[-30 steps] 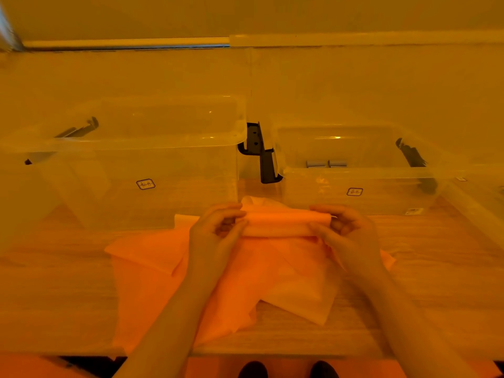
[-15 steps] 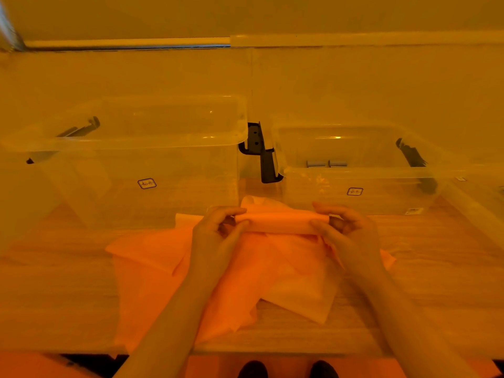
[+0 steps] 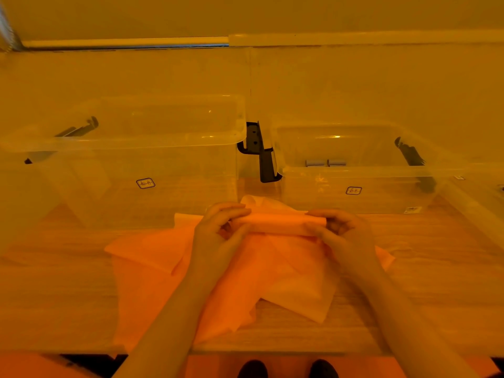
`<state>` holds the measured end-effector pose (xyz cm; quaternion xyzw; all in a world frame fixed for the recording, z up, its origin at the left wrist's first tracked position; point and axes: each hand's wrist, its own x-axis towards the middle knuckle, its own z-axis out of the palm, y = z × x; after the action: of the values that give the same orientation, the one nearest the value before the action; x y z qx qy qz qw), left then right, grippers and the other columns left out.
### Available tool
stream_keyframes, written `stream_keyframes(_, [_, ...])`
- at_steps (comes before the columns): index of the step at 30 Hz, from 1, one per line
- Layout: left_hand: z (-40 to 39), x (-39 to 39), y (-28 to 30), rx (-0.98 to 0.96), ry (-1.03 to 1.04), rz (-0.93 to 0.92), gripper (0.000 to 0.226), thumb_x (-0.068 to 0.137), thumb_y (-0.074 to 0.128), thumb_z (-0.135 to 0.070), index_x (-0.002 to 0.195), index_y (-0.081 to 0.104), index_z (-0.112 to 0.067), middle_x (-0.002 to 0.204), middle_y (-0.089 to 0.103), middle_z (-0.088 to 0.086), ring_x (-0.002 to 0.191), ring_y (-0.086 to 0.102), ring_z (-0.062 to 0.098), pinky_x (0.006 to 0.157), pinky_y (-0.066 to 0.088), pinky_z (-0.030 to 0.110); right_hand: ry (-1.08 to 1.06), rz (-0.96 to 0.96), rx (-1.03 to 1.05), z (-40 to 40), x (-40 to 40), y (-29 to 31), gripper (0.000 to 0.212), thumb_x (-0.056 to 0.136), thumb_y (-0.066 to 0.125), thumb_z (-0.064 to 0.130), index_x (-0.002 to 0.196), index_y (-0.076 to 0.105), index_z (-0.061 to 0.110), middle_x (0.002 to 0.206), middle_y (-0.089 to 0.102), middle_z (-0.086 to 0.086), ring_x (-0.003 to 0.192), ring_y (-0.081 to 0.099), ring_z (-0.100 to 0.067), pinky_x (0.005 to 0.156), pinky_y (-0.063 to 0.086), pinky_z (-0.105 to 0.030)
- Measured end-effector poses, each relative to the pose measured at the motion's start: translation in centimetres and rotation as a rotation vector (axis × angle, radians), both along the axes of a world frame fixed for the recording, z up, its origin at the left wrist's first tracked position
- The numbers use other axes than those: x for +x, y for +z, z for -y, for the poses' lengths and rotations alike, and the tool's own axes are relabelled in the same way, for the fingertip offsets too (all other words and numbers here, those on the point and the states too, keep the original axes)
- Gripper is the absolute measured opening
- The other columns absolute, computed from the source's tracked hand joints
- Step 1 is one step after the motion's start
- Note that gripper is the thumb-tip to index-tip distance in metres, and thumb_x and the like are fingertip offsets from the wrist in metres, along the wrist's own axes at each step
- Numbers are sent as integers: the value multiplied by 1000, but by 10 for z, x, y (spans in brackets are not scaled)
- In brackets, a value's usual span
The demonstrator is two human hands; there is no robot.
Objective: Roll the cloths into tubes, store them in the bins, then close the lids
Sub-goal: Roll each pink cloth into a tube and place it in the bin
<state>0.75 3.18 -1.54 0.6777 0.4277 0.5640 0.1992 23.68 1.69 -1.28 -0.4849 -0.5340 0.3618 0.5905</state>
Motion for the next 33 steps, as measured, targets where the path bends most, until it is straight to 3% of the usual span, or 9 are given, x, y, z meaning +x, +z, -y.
stream_keyframes(6, [0,-1,-1,-19,54,-27,27,81,72,-21,99,64,-40,104,62,-13,95,56,-3,75,42,8,20,-45,-2,-1,0,-2,26,74,74,14,97,69,26,102,72,-1,90,70,-11,68,57,-22])
stream_keyframes(9, [1,-1,0,-21,85,-35,26,83,72,-15,101,65,-34,100,63,-11,87,54,-6,71,41,8,27,-59,19,-2,1,-3,33,73,75,6,98,68,25,103,72,-1,92,70,-14,69,57,-24])
stream_keyframes(12, [3,0,2,-27,83,-36,29,84,71,-16,100,63,-38,99,61,-13,86,53,-8,72,41,8,9,-44,10,-2,1,-3,28,70,76,19,95,69,25,103,72,-1,90,70,-13,69,58,-27])
stream_keyframes(15, [3,1,2,-36,70,-7,32,83,72,-21,100,60,-45,102,61,-18,90,56,-4,75,43,9,-14,-5,4,-2,2,-3,28,69,73,31,97,69,30,90,74,-1,67,68,-17,55,54,-34])
stream_keyframes(17, [4,2,2,-56,66,27,33,82,73,-19,99,59,-44,102,62,-16,88,58,-1,73,45,12,-7,-3,34,-2,3,-3,26,70,73,29,96,69,29,80,72,-1,53,60,-16,49,49,-31])
stream_keyframes(21, [3,2,3,-3,61,19,31,81,73,-11,91,61,-37,100,61,-16,85,57,-2,69,44,11,-2,18,107,-2,3,-2,16,71,73,23,83,72,33,102,69,8,73,69,-19,60,58,-38])
stream_keyframes(25, [2,-1,3,15,78,-10,24,81,73,-10,92,65,-31,103,60,-18,93,57,-4,73,44,8,28,27,107,-2,4,-3,22,65,75,23,81,74,38,109,67,7,85,69,-13,69,57,-28])
stream_keyframes(29, [2,-2,2,-33,53,21,31,78,75,-11,96,66,-35,108,61,-17,99,58,-2,76,45,9,53,-8,65,-3,4,-4,25,67,77,9,89,72,20,110,69,0,96,69,-13,74,58,-26])
stream_keyframes(33, [3,0,4,-47,62,6,33,79,74,-13,98,63,-38,104,62,-15,94,57,-4,74,45,9,42,1,42,1,2,0,25,74,75,3,92,70,21,94,72,-1,73,68,0,56,51,-15])
